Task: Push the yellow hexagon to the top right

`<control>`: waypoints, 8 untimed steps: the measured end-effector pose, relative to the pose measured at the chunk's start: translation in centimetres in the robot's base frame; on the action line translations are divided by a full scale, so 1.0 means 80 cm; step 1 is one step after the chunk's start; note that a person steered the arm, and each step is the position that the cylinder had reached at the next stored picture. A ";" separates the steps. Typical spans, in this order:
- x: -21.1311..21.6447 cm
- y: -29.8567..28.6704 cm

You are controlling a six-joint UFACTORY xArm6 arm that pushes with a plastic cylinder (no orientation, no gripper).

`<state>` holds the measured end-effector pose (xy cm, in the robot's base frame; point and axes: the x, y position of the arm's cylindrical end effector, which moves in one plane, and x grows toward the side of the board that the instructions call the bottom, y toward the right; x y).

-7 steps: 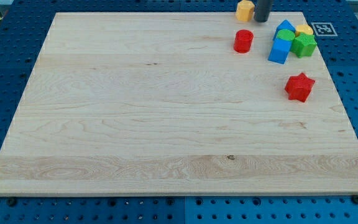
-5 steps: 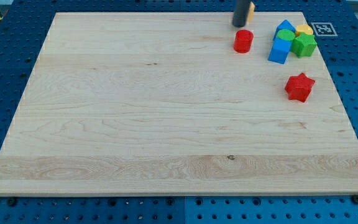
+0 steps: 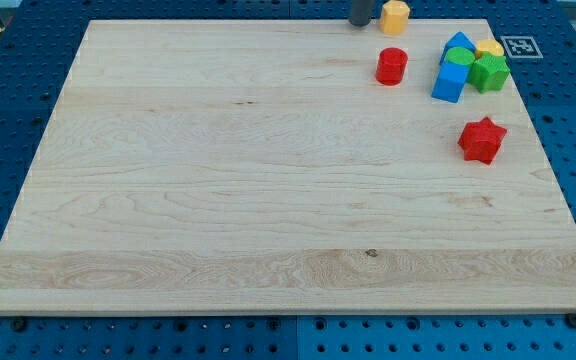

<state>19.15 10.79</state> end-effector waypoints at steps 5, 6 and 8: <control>0.036 0.097; 0.066 0.146; -0.001 0.235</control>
<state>19.11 29.60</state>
